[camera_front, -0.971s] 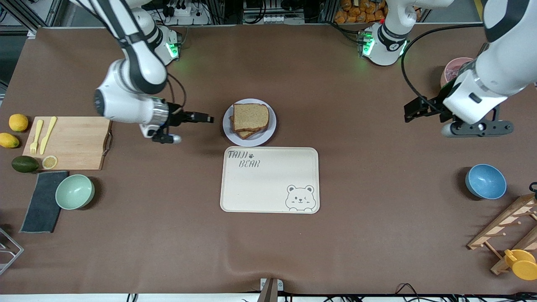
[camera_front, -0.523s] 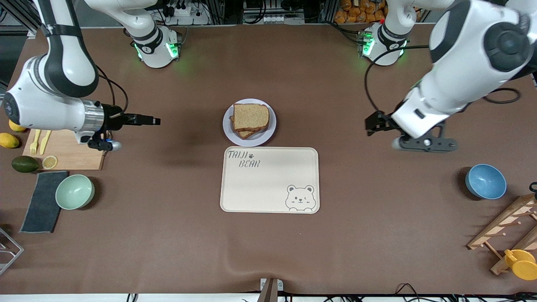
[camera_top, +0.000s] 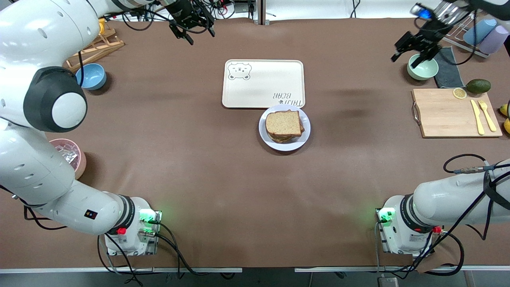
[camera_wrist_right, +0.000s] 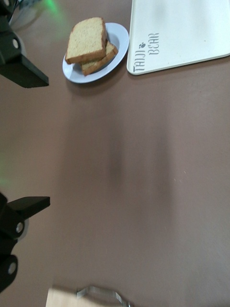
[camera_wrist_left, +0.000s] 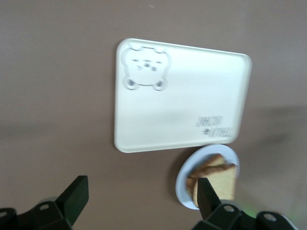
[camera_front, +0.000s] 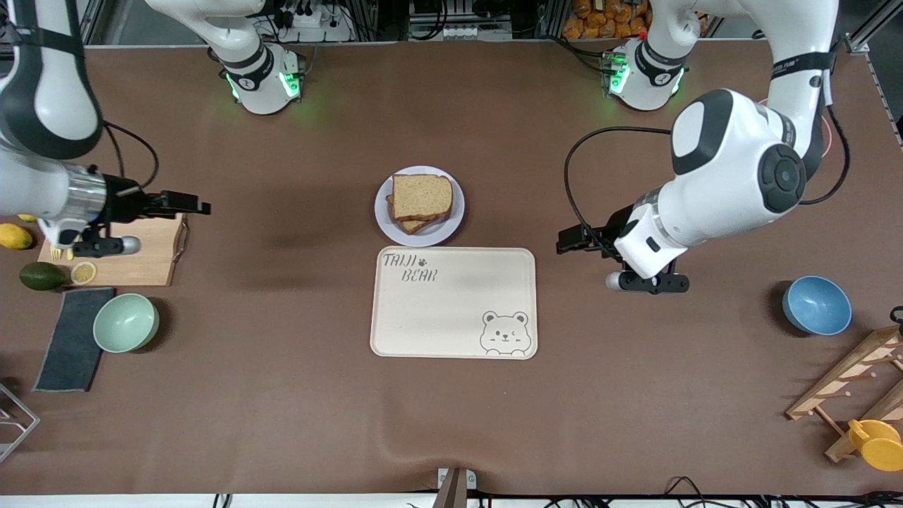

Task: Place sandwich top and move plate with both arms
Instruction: 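Withdraw the right gripper while the left gripper reaches toward the plate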

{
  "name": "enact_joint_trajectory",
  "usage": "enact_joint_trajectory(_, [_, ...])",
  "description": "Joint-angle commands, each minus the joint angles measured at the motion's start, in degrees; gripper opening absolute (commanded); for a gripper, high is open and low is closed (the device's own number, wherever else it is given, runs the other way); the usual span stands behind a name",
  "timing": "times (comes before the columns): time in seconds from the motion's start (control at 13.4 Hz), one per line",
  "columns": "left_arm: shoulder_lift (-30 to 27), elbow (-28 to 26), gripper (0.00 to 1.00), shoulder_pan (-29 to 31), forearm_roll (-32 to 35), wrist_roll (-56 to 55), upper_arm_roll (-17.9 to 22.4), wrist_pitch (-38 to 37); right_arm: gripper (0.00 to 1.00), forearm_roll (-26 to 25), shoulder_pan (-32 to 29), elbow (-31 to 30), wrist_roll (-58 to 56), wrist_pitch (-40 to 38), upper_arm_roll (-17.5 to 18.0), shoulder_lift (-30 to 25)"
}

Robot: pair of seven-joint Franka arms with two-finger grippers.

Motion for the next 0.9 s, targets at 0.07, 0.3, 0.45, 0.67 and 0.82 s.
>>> enact_joint_trajectory(0.07, [-0.9, -8.2, 1.0, 3.7, -6.1, 12.8, -0.3, 5.5, 1.0, -4.8, -2.9, 5.3, -0.4, -5.2, 1.1, -3.4])
enact_joint_trajectory(0.3, [-1.2, -15.8, 1.0, 5.8, -13.4, 22.9, -0.3, 8.3, 1.0, -7.4, -3.0, 7.6, 4.0, -3.1, 1.2, -7.0])
enact_joint_trajectory(0.45, [-1.4, -20.0, 1.0, 5.8, -18.5, 28.1, -0.3, 9.2, 1.0, -10.2, -2.5, 12.5, 6.1, -2.5, 3.2, -6.7])
enact_joint_trajectory(0.67, [0.7, -26.1, 1.0, 5.9, -34.0, 42.4, -0.4, 9.3, 1.0, -10.7, -2.0, 13.9, 6.7, -1.1, 3.6, -6.3])
enact_joint_trajectory(0.82, [1.9, -30.0, 1.0, 5.0, -43.7, 49.7, -0.4, 9.3, 1.0, -12.1, -1.8, 13.8, 6.7, 3.0, 4.1, -6.0])
